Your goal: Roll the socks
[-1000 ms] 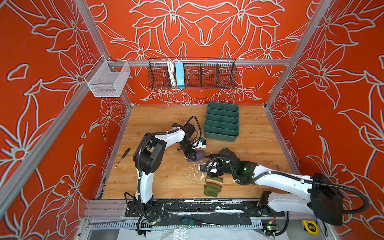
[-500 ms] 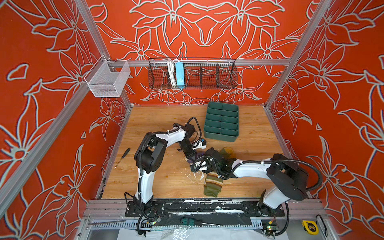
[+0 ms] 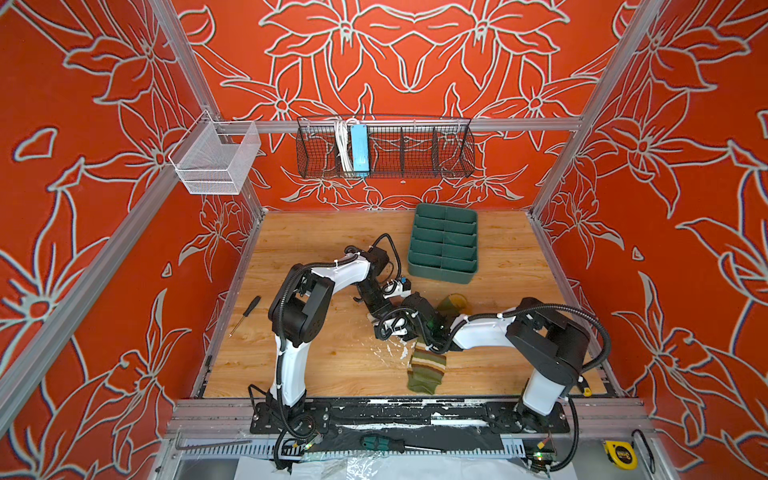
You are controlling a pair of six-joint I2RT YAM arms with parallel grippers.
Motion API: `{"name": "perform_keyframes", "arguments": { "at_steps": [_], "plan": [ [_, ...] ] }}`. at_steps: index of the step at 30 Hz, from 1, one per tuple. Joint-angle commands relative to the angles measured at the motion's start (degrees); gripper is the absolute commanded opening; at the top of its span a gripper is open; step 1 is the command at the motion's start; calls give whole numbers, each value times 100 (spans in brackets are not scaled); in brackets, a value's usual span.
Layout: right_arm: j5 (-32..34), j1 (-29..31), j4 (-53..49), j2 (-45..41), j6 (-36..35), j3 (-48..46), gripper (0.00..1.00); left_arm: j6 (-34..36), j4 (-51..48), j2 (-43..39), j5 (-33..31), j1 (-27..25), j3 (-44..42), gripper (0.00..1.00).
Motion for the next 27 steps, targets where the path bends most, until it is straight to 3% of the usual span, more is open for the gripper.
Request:
{"name": "perform_keyframes", "arguments": {
  "at_steps": [1,3,6,9,11,18,24,27],
  "plan": [
    [-116,7,-345,376,-127,110,37,0,-383,300,-134,-131,-202,0],
    [-180,7,-543,386,-114,136,29,-39,-300,175,-126,-149,-245,0],
    [-239,16,-781,420,-54,157,1,-75,-217,-44,-54,-176,-294,12],
    [-238,28,-911,428,6,118,0,-121,-88,-312,12,-176,-422,33],
    [-234,25,-996,410,66,78,0,-201,100,-509,-27,-176,-573,60],
    [-186,82,-1298,316,187,68,0,-256,689,-1369,131,-176,-1081,100],
    [-151,69,-1567,282,134,121,0,-256,944,-1914,44,-167,-1308,99],
    [-130,69,-1797,246,156,172,0,-313,1430,-2495,-299,-167,-1675,99]
  ]
}}
